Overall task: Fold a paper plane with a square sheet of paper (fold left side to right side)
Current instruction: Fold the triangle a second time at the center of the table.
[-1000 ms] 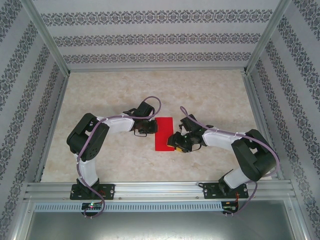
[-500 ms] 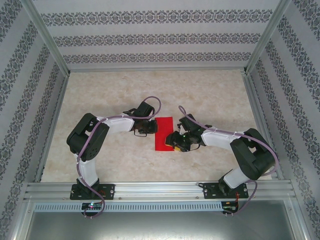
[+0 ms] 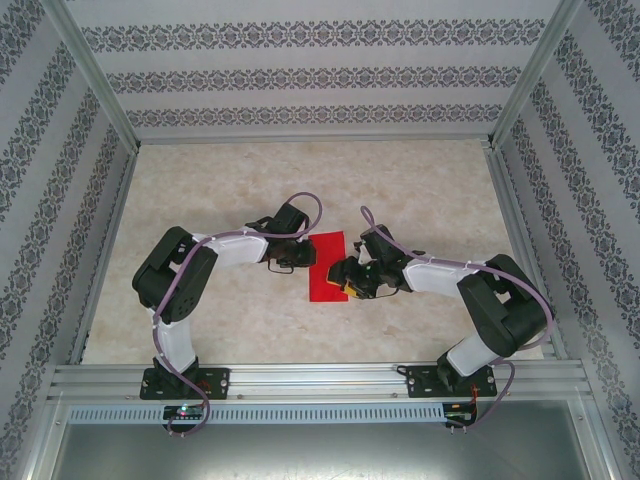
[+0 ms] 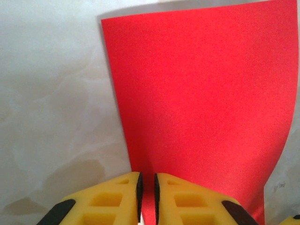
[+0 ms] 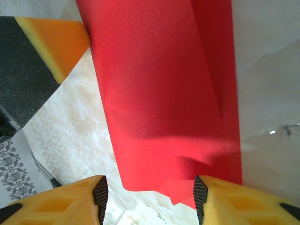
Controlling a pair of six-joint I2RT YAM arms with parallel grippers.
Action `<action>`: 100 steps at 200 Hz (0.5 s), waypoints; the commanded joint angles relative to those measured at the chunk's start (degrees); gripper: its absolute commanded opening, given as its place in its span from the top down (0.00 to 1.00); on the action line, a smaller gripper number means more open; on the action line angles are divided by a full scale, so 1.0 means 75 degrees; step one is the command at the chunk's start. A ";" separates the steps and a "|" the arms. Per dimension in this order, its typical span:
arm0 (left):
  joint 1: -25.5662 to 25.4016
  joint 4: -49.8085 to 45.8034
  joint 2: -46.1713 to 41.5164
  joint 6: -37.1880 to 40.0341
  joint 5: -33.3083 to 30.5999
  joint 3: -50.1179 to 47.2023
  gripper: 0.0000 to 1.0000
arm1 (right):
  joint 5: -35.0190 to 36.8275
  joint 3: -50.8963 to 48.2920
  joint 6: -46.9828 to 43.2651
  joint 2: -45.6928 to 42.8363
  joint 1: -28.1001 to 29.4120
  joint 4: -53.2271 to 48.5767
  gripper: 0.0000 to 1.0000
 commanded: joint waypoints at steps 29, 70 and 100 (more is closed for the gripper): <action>0.0127 -0.0670 -0.0665 0.0294 -0.0306 0.0197 0.64 | 0.0031 -0.0125 -0.0037 -0.0209 -0.0056 -0.0355 0.47; 0.0304 -0.0776 -0.1937 0.0343 -0.0810 -0.0378 0.50 | 0.0034 -0.0209 0.0015 -0.0281 -0.0082 -0.0220 0.47; 0.0330 -0.0220 -0.3298 0.0428 -0.0641 -0.1463 0.51 | 0.0017 -0.0154 0.0103 -0.0317 -0.0081 -0.0064 0.47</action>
